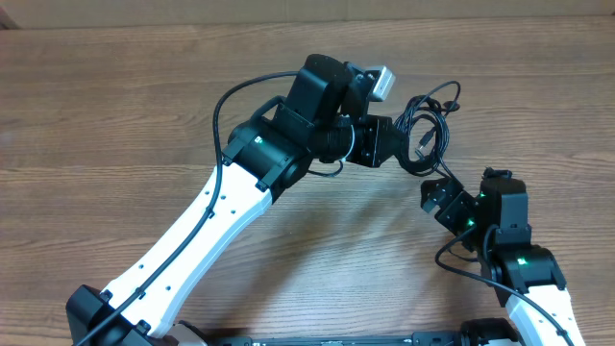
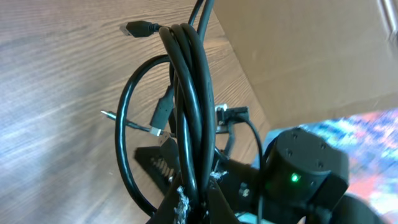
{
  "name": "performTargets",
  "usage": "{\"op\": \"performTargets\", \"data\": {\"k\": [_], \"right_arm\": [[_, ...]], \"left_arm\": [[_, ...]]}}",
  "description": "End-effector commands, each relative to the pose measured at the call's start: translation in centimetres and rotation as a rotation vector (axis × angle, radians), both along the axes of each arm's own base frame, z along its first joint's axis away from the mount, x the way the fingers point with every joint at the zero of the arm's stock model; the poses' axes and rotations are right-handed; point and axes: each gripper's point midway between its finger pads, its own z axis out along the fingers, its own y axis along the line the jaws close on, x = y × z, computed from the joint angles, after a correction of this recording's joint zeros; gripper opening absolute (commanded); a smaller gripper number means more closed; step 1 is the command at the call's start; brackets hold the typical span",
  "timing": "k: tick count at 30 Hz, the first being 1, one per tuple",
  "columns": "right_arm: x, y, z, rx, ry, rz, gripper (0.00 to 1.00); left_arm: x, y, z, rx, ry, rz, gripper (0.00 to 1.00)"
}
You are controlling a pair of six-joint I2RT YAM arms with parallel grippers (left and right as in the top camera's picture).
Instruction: Untangle cables
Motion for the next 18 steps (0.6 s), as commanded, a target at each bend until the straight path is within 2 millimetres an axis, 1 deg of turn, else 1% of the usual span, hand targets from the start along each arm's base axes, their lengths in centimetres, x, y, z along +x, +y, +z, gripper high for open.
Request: {"op": "performTargets", "data": {"k": [1, 6, 7, 10, 13, 15, 18], "right_arm": [[0.3, -1.9, 0.3, -0.083, -0.007, -0.077, 0.96], [0.1, -2.4, 0.2, -0.106, -0.001, -0.095, 0.96], [0.1, -2.4, 0.2, -0.106, 0.001, -0.095, 0.97], [0.1, -2.2, 0.3, -0.098, -0.001, -0.087, 0.99], [-0.1, -1.9, 0.5, -0.090, -0.007, -0.067, 1.00], [0.0, -0.8, 1.2, -0.067, -0.037, 0.009, 1.00], [0.4, 1.1, 3.5, -0.051, -0.134, 0.154, 1.00]], "left_arm": [[-1.0, 0.0, 2.5, -0.006, -0.213, -0.124, 0.04], [-1.1, 0.1, 2.2, 0.033, -0.333, -0.195, 0.04], [-1.1, 0.1, 2.2, 0.046, -0.384, -0.220, 0.04], [-1.0, 0.2, 2.2, 0.070, -0.473, -0.262, 0.04], [0.6, 0.9, 1.5, 0.153, -0.532, -0.208, 0.04], [1.7, 1.7, 1.0, 0.220, -0.557, -0.156, 0.04], [2.2, 2.2, 0.6, 0.282, -0.622, -0.173, 0.04]]}}
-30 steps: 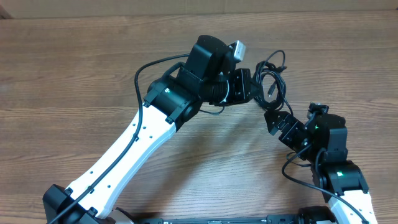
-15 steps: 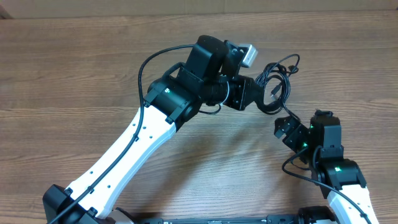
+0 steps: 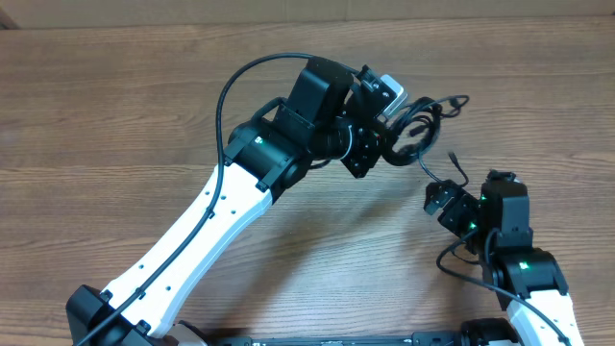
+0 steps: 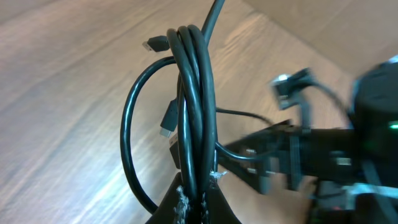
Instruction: Untangle cables
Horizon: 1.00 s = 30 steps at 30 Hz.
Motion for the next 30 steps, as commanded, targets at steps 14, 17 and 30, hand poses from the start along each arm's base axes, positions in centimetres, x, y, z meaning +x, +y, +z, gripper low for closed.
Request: {"op": "performTargets", "data": {"k": [14, 17, 30], "right_arm": [[-0.4, 3.5, 11.0, 0.008, -0.367, 0.279, 1.00], [-0.4, 3.4, 10.9, 0.008, -0.365, 0.278, 1.00], [-0.1, 3.6, 11.4, 0.012, -0.389, 0.285, 1.00]], "left_arm": [[5.7, 5.4, 1.4, 0.257, -0.320, 0.267, 0.04], [6.4, 6.4, 1.4, 0.246, -0.290, 0.318, 0.04], [1.6, 3.8, 2.0, 0.023, -0.189, -0.116, 0.04]]}}
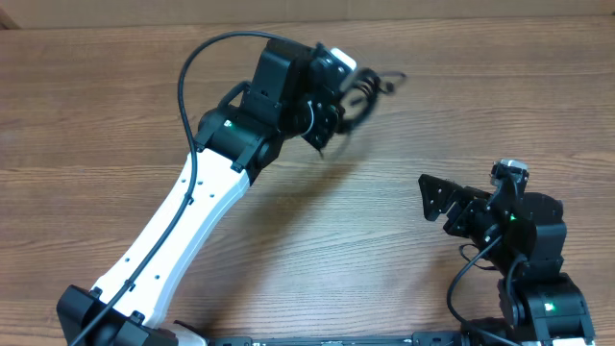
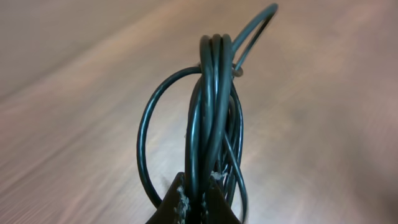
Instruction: Untangle cables
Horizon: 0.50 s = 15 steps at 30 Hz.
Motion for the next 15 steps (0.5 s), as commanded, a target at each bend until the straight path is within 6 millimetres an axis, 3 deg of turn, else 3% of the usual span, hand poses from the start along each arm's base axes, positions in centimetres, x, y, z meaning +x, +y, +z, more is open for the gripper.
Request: {"op": "performTargets", "data": {"k": [1, 3, 15], "right_arm": [[0.2, 0.6, 2.2, 0.014, -0.068, 0.035, 1.00], [0.4, 0.9, 2.8, 0.023, -0.093, 0.046, 1.00], [0.6, 0.5, 2.9, 0.018, -0.100, 0.024, 1.00]], "left_arm": [[-5.6, -4.0, 3.7, -0.165, -0.017, -0.393, 0.04], [-7.9, -4.8, 4.4, -0.241, 0.027, -0.513, 0.04], [-11.4, -5.7, 6.3, -0.386, 0.101, -0.680, 0.04]]}}
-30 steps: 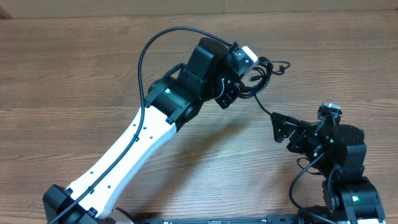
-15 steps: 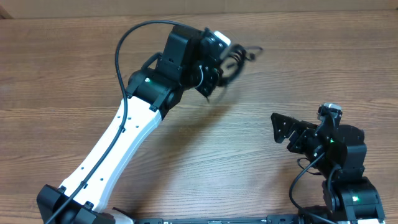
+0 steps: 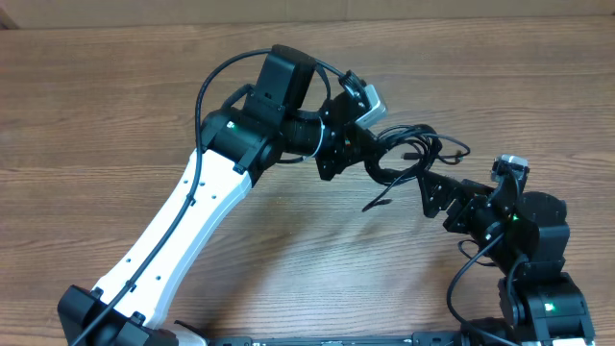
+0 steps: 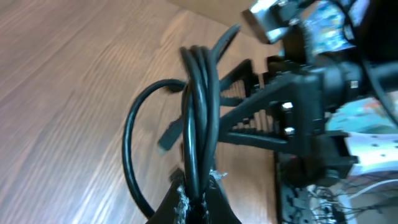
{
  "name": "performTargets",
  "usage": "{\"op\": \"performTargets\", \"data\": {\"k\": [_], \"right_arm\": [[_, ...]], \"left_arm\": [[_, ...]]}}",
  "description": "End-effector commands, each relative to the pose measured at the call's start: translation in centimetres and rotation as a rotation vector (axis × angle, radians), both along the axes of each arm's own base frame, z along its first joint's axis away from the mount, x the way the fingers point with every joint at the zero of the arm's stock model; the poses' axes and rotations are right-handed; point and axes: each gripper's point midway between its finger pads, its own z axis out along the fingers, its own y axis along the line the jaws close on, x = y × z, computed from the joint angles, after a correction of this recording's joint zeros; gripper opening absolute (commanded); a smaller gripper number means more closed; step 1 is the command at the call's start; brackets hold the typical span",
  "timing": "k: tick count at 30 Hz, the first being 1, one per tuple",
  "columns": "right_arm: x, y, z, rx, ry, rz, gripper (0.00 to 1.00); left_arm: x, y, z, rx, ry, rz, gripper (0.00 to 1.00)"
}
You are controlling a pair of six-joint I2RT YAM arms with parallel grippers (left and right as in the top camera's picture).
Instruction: Untangle cables
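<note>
A bundle of black cables (image 3: 408,152) hangs coiled off the table, with loose ends and plugs sticking out. My left gripper (image 3: 375,163) is shut on the bundle; in the left wrist view the loops (image 4: 200,106) rise straight out of its jaws (image 4: 198,186). My right gripper (image 3: 434,197) stands just right of and below the bundle, fingers pointing left at it. Its two black fingers (image 4: 261,93) show spread apart behind the loops, holding nothing that I can see.
The wooden table (image 3: 115,115) runs under everything. The white left arm (image 3: 183,231) crosses the middle from the front left. A brown wall (image 3: 480,8) runs along the table's far edge. The right arm's base and its own cable (image 3: 471,274) sit at the front right.
My left gripper, still shut on the bundle, has moved from the far middle of the table to the right and nearer, beside the right gripper. The right arm has stayed put.
First my left gripper held the bundle at the right, with the right gripper close below it. Then the bundle was turned and higher. Later it was held far back in the middle, with the right arm drawn back. Now the bundle is by the right fingers again.
</note>
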Motion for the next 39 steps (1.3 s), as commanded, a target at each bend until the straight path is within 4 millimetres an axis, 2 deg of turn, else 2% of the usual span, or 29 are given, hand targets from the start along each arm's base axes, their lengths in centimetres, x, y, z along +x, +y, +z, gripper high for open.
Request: {"op": "performTargets", "data": {"k": [1, 5, 11, 15, 20, 24, 33, 39], "right_arm": [[0.1, 0.0, 1.7, 0.002, -0.047, 0.000, 1.00], [-0.1, 1.0, 2.1, 0.029, -0.058, 0.051, 1.00], [-0.2, 1.6, 2.4, 0.046, -0.067, 0.086, 1.00], [-0.2, 1.1, 1.9, 0.033, -0.048, 0.061, 1.00], [-0.4, 0.2, 0.6, 0.003, 0.007, 0.010, 1.00], [-0.5, -0.1, 0.3, -0.006, 0.018, -0.003, 1.00], [-0.8, -0.3, -0.4, -0.014, 0.051, -0.012, 1.00], [-0.7, 0.0, -0.1, -0.005, 0.038, 0.002, 0.91]], "left_arm": [[-2.4, -0.3, 3.5, -0.113, -0.021, -0.115, 0.04], [-2.7, -0.4, 3.7, -0.124, -0.017, -0.131, 0.04], [-4.8, -1.4, 5.1, -0.201, -0.012, -0.240, 0.04], [-6.7, -2.0, 6.8, -0.289, -0.022, -0.351, 0.04], [-8.4, -1.6, 9.2, -0.411, -0.060, -0.488, 0.04], [-9.7, -1.0, 10.8, -0.491, -0.090, -0.593, 0.04], [-9.7, -0.9, 11.0, -0.500, -0.104, -0.603, 0.04], [-8.8, -1.4, 10.5, -0.460, -0.100, -0.539, 0.04]]}}
